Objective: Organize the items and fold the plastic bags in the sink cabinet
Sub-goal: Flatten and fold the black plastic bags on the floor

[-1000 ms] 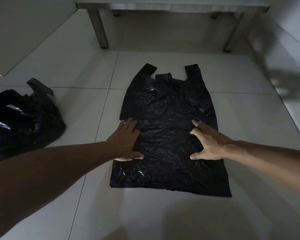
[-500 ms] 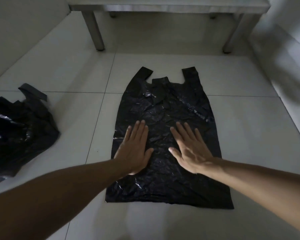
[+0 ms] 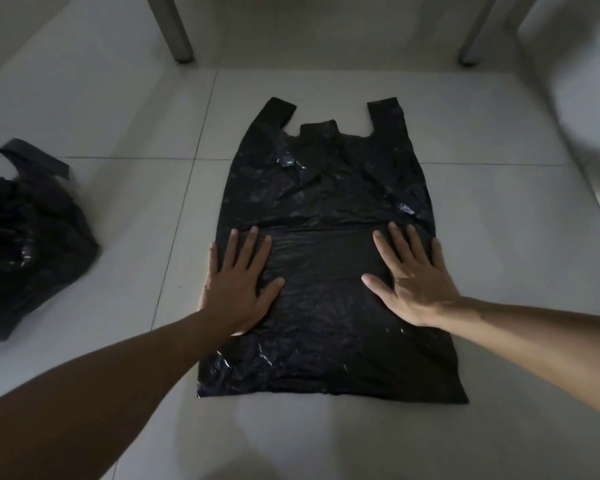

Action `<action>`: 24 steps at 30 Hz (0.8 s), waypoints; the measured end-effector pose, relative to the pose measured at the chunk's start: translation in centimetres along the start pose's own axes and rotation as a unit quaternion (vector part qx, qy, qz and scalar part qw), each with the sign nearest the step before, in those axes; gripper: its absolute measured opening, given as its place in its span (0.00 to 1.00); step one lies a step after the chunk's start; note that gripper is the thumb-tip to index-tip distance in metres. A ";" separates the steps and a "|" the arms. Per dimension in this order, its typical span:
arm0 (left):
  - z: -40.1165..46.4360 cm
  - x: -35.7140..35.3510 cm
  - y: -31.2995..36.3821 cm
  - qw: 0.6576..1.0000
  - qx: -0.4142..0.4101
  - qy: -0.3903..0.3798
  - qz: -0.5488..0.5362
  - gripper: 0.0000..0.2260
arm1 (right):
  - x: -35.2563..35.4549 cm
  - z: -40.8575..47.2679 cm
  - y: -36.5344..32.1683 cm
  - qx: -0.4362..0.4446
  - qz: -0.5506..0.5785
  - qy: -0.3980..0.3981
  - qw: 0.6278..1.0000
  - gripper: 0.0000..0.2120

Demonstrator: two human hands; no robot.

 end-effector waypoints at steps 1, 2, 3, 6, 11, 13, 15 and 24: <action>-0.3 0.4 0.6 1.000 0.005 0.008 -0.006 0.34 | 0.3 -0.2 -0.5 -0.001 0.007 0.004 1.000 0.39; -0.6 0.8 1.6 1.000 0.005 0.025 -0.016 0.32 | 0.7 -0.6 -1.1 0.009 0.010 0.021 1.000 0.37; -1.2 1.3 2.9 0.998 0.000 0.046 -0.031 0.31 | 1.1 -1.3 -2.1 0.029 0.008 0.048 0.998 0.35; -3.9 1.4 7.4 0.992 -0.053 0.077 -0.081 0.27 | 0.3 -4.1 -5.3 0.057 0.030 0.093 0.994 0.33; -5.5 -2.3 8.6 0.999 -0.047 0.006 -0.006 0.27 | -3.6 -6.3 -7.9 0.048 0.036 0.115 0.992 0.30; -5.7 -2.7 7.0 1.000 -0.021 -0.007 0.012 0.29 | -3.8 -6.8 -6.3 0.026 0.034 0.128 0.991 0.32; -6.2 -2.6 5.0 1.000 0.012 -0.006 0.015 0.31 | -3.8 -7.2 -4.6 0.005 0.034 0.133 0.991 0.33; -8.2 -2.0 1.5 0.997 0.076 0.013 -0.029 0.34 | -4.4 -7.9 -0.5 -0.051 0.038 0.106 0.992 0.35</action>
Point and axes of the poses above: each hand's wrist, its own z-axis towards the middle knuckle, its own x-axis out of the back of the hand, y = z × x, the point moved 6 cm from there along z, towards the middle knuckle, and after that the axes turned 6 degrees about -y, right-handed, at the moved point
